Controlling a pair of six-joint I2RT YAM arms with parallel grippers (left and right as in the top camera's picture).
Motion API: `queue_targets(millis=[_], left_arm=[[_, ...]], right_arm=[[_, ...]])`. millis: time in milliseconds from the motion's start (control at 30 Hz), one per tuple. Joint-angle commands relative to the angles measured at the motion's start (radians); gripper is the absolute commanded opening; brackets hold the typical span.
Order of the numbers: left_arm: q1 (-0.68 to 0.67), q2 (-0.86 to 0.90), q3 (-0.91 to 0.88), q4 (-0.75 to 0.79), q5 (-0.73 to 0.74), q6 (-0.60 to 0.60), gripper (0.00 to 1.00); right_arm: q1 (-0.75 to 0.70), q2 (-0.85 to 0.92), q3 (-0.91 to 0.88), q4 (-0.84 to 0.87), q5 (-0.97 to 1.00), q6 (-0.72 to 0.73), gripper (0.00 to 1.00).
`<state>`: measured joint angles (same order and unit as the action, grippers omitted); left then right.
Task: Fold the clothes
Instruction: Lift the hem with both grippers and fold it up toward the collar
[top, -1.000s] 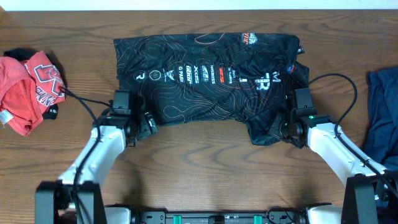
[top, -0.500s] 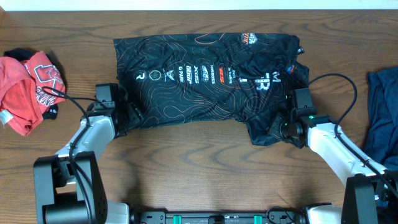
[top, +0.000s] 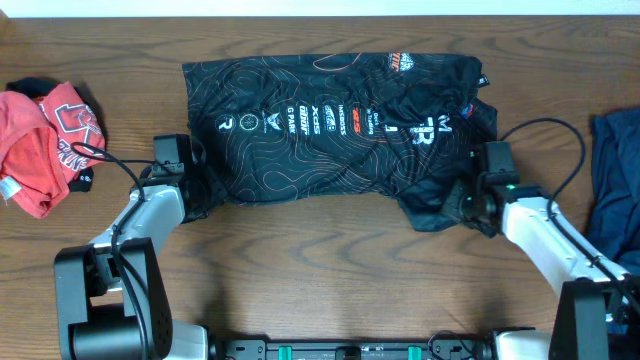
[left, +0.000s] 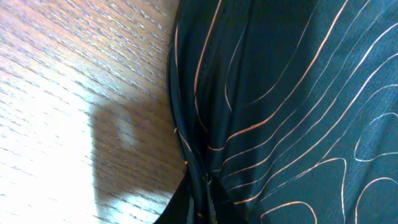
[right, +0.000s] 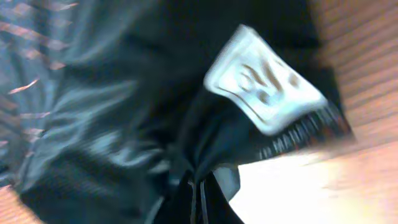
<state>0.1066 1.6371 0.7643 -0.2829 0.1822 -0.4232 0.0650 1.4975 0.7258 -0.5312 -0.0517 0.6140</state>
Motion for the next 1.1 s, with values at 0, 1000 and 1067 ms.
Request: queue_targets(millis=[0,1000,1067], left_arm=[[-0.004,0.002,-0.045,-0.038,0.014,-0.015,0.06],[-0.004,-0.581,-0.045,-0.574,-0.055,0.026,0.06],[-0.004,-0.599,-0.045,-0.607,-0.055,0.026,0.06]], right_arm=[[-0.043,-0.03,0.013,-0.011,0.026,-0.066,0.01],[0.115,-0.461,0.013,-0.416,0.077,0.017,0.01],[0.142,-0.509,0.013,-0.454,0.079,0.05,0.01]])
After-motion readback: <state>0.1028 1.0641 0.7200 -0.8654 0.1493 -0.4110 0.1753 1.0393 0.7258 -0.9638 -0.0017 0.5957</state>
